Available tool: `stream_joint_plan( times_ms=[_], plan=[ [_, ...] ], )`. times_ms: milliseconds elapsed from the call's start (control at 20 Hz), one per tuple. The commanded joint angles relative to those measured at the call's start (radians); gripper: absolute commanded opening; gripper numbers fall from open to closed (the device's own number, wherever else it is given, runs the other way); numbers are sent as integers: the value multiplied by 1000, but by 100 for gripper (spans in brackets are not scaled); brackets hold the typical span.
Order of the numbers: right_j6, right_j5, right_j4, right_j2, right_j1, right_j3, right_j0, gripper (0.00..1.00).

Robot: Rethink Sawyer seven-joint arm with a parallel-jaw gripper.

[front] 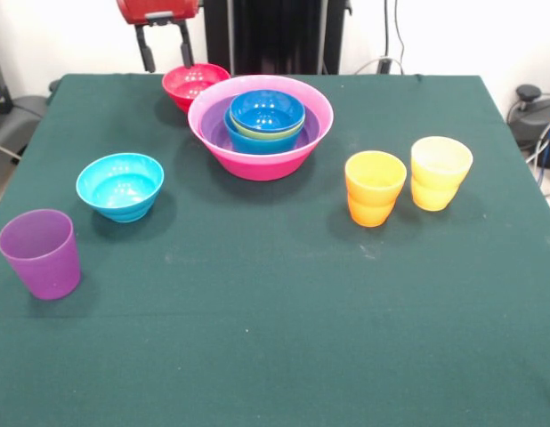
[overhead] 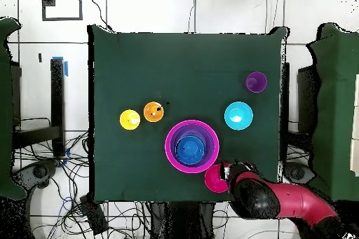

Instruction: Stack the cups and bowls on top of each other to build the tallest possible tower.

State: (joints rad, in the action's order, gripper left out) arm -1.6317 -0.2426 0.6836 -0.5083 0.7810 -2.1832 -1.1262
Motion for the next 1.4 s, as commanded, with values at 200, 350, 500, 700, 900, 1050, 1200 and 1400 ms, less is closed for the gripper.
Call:
stream_joint_plan(
  times_ms=[200, 350, 500, 700, 900, 1050, 1200, 1400],
  plan=[
    [70, -76, 83, -29, -112, 58, 12, 100],
    [81, -87, 76, -36, -109, 58, 2, 100],
    [98, -94, 81, -42, -124, 70, -11, 100],
    [87, -75, 103, -24, -165, 92, -1, 100],
    [76, -64, 122, -17, -186, 101, 0, 100],
    [97, -97, 109, -41, -166, 97, -22, 100],
    [131, -134, 88, -68, -145, 95, -51, 100],
    [156, -175, 73, -86, -131, 96, -79, 100]
  ],
)
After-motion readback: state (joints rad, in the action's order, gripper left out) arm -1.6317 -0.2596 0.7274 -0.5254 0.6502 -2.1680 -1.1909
